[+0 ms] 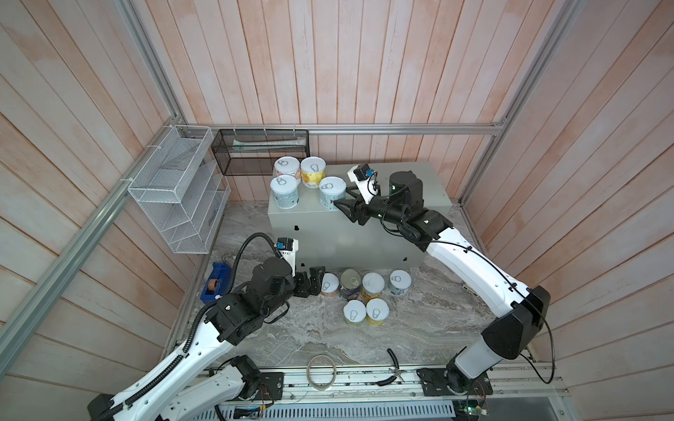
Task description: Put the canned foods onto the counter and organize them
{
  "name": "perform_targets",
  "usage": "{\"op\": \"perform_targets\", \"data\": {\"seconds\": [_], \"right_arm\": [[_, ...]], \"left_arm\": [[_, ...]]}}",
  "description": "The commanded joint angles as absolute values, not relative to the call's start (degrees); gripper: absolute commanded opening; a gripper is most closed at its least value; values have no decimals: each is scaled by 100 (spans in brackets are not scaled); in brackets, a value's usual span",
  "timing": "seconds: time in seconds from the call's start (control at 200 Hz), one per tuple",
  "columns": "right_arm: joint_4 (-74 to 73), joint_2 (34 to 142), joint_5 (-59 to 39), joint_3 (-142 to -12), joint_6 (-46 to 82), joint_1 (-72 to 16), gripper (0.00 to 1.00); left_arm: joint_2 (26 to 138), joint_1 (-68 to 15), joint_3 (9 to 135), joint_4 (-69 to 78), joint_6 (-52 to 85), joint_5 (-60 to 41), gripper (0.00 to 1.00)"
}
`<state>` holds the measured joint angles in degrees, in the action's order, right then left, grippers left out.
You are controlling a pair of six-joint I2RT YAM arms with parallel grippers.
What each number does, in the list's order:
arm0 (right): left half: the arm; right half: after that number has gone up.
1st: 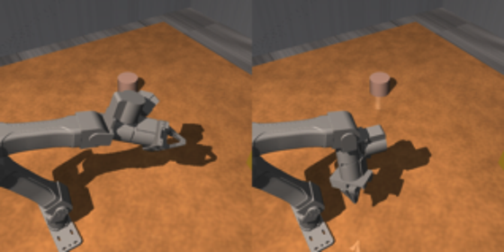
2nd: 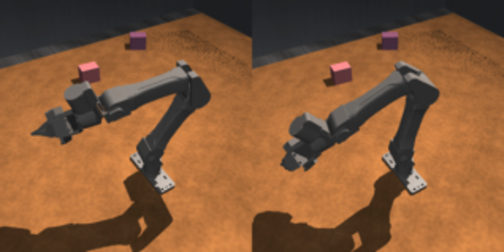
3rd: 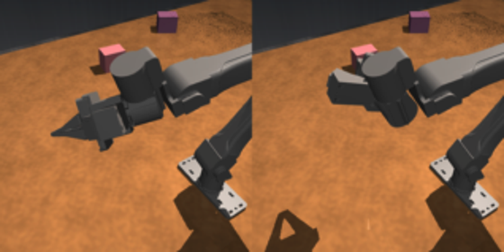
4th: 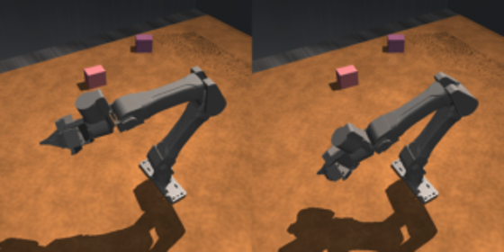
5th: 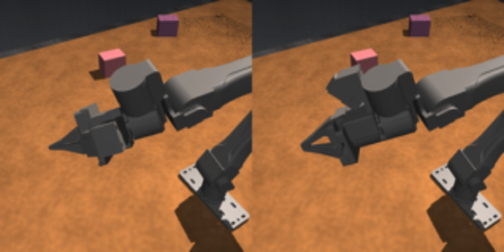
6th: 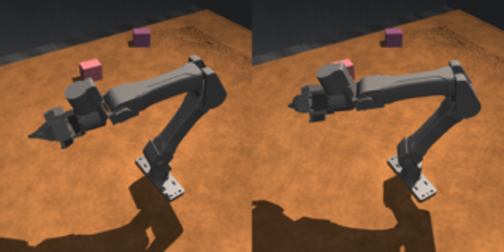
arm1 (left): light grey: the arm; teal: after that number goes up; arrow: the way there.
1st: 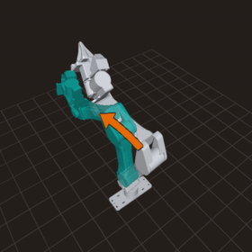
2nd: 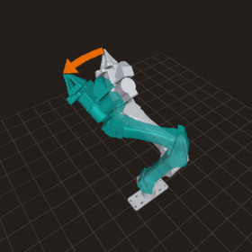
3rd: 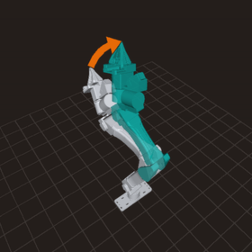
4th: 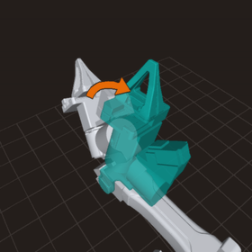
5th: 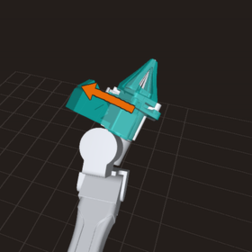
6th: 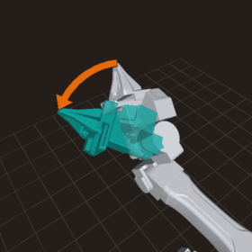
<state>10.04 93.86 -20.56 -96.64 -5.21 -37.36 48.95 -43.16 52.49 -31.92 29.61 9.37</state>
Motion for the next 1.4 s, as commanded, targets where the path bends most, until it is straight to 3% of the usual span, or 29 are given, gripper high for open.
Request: {"op": "perform_targets", "data": {"seconds": [0.0,0.61,1.1,1.395], "right_arm": [[827,9592,-2366,-9948,-606,-3822,59],[960,10430,-2291,-10925,-480,-3946,58],[978,10388,-2250,-10813,-506,-4095,58],[1266,9577,-1128,-10593,-375,-4120,73]], "left_arm": [[4884,-4329,5082,-2884,3054,869,98],[5071,-4332,4953,-2909,2980,923,98],[5142,-4330,4945,-2986,2977,1029,98],[5239,-4333,4856,-3150,3381,1756,100]]}}
